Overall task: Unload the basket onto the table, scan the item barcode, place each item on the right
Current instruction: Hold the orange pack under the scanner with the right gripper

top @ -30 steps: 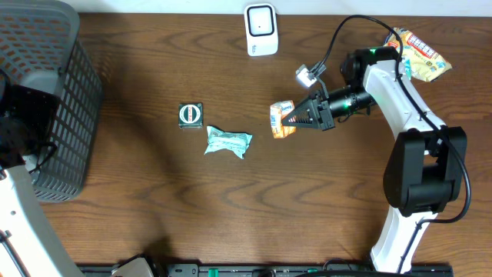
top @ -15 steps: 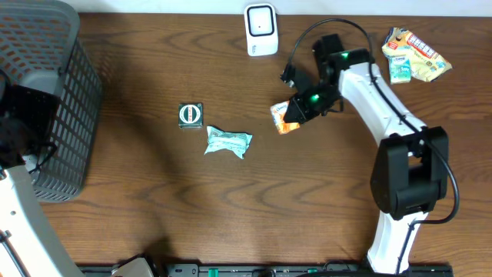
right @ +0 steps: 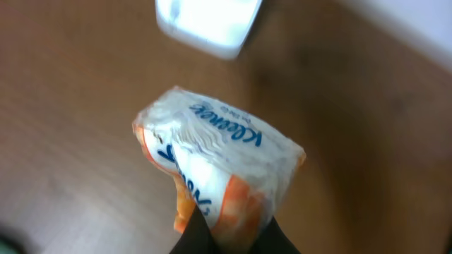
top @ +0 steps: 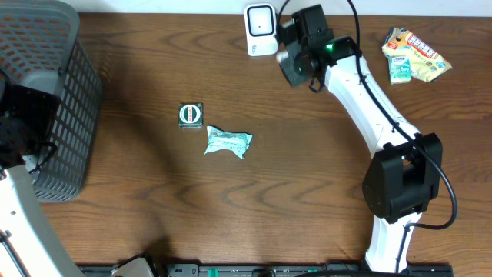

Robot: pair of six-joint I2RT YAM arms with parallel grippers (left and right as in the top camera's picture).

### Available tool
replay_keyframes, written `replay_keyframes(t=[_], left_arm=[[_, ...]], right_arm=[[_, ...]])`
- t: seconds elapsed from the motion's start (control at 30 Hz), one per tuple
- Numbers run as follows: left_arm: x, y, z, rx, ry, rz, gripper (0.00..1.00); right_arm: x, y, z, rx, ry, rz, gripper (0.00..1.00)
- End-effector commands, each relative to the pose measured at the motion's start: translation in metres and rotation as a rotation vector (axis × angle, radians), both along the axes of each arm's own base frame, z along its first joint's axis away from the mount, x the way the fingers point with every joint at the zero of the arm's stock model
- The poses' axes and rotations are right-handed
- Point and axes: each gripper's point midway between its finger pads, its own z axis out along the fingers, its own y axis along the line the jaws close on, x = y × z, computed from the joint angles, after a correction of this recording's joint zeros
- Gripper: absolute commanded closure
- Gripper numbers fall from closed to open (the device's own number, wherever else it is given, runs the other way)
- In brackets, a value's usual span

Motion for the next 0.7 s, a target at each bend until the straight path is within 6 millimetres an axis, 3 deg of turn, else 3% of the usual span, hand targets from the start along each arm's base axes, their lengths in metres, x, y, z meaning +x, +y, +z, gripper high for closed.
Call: replay_keyframes(t=[0.0,0.13,0.23,0.43,0.67], left_arm=[[-0.001,0.002,0.0,0.004,0.002,0.008,0.02],[-0.001,0.002,0.001,0.004,0.001,0.008,0.02],[-0.001,0.002,0.0,0.004,0.002,0.008,0.02],[-0.001,0.002,0.0,0.004,0.002,0.008,0.02],[-0.001,0.002,0.001,0.004,0.001,0.008,0.02]], right_arm=[[0.031,0.01,0.028,-0.082,-0.188,0.116,0.99],[0.063,0.026,0.05,-0.228,-0.404,0.273,0.99],[0.087,0.036,0.052,-0.368,-0.542,0.363,0.99],[0.118,0.047,0.034,-0.418,-0.665,0.375,0.99],[0.131,0.058,0.012,-0.456,-0.728,0.41,0.99]])
